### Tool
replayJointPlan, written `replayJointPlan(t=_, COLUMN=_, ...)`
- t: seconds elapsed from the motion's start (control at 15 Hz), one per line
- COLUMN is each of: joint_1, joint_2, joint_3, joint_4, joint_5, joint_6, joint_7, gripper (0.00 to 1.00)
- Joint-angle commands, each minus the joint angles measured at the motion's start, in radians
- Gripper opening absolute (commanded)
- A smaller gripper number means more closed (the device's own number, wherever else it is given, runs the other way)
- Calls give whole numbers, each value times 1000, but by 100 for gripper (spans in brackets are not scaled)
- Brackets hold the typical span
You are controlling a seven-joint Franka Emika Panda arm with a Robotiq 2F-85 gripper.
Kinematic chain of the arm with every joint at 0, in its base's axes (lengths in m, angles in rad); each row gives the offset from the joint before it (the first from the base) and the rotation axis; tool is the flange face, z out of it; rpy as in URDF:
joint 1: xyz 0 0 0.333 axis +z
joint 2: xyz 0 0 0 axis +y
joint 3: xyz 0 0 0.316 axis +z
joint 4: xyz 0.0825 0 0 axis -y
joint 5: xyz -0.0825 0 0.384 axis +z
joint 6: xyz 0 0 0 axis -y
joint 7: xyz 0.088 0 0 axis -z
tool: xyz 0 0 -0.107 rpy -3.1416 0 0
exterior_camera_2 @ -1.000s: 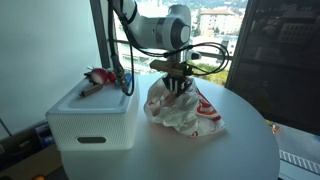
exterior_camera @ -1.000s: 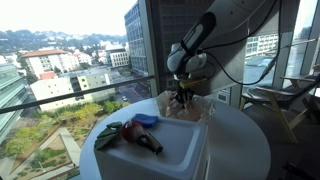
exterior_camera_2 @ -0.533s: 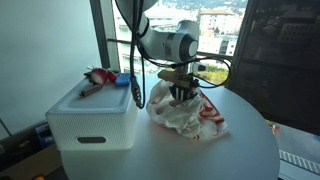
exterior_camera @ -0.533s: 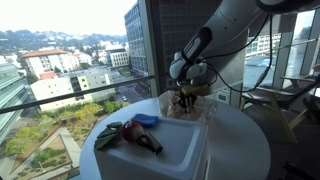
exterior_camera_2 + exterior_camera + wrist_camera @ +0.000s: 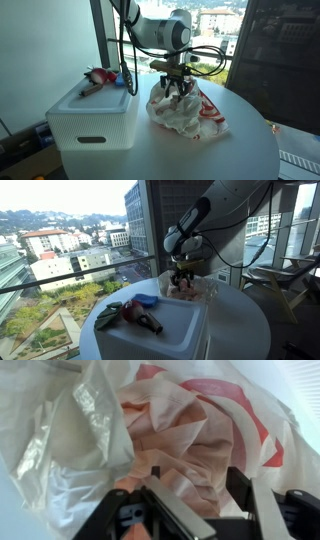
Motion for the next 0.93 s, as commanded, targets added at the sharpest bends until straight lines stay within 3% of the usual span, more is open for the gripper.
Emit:
replayJointPlan(t=0.0, joint_1=38, joint_2=-141, joint_3=17, joint_4=-127, joint_5=-13, joint_6=31, joint_7=11, gripper=100)
replayJointPlan(t=0.47, joint_1=152, joint_2=-316, joint_3=92, joint_4=-312, joint_5=-95, joint_6=52, joint_7=20, gripper=100)
replayJointPlan(t=0.87, joint_1=267, joint_2=-292, joint_3=154, joint_4=-272, joint_5=-205, joint_6=25, joint_7=95, gripper=100)
